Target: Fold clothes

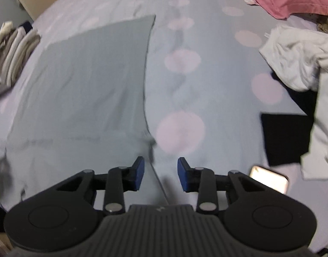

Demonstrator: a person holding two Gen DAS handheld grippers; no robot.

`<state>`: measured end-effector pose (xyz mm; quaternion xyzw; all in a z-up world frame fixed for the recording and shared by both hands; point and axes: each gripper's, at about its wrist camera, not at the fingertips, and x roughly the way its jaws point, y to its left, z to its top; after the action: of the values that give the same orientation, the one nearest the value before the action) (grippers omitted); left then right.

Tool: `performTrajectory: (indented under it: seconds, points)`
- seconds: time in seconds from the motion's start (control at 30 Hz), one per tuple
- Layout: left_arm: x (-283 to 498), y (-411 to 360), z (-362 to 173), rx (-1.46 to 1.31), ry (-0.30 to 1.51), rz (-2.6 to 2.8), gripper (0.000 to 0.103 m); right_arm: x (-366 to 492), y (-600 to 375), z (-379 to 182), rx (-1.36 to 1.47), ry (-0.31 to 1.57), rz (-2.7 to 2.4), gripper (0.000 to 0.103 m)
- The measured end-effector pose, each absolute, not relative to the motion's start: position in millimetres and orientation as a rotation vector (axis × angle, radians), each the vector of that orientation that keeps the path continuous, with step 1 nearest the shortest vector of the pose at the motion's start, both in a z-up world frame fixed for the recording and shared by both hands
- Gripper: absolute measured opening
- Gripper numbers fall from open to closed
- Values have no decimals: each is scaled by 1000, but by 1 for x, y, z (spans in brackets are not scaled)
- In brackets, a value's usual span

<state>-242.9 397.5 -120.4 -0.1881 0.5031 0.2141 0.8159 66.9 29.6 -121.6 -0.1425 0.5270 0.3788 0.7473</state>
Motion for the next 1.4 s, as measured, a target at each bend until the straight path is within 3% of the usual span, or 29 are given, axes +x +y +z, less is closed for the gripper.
performTrajectory:
  seconds: [0.13,0.47,0.57,0.67,0.83,0.9,0.97,1.37,1.4]
  points:
    - [-240,392,-129,-382,1100,446,1,83,58,-135,-260,1196,814,27]
    - [-232,399,-137,-379,1079,417,15,107,89,-170,-261,1264,795,26]
    - [-232,398,-138,-372,1074,413,18,107,94,-181,-277,1303,802,13]
    - [-229,392,-144,-338,1090,403,19,103,101,-186,-309,1291,799,10]
    - [-224,381,-154,-252,1110,397,17,105,105,-185,-316,1296,791,11]
    - [-223,378,-153,-239,1104,398,5,106,104,-184,-310,1295,789,10]
    - [-224,379,-149,-240,1102,410,1,106,103,-182,-297,1296,782,8]
    - [-229,383,-142,-224,1136,487,1,104,110,-174,-404,1169,736,7]
    - [-229,383,-141,-230,1135,482,1,104,110,-173,-433,1138,707,11]
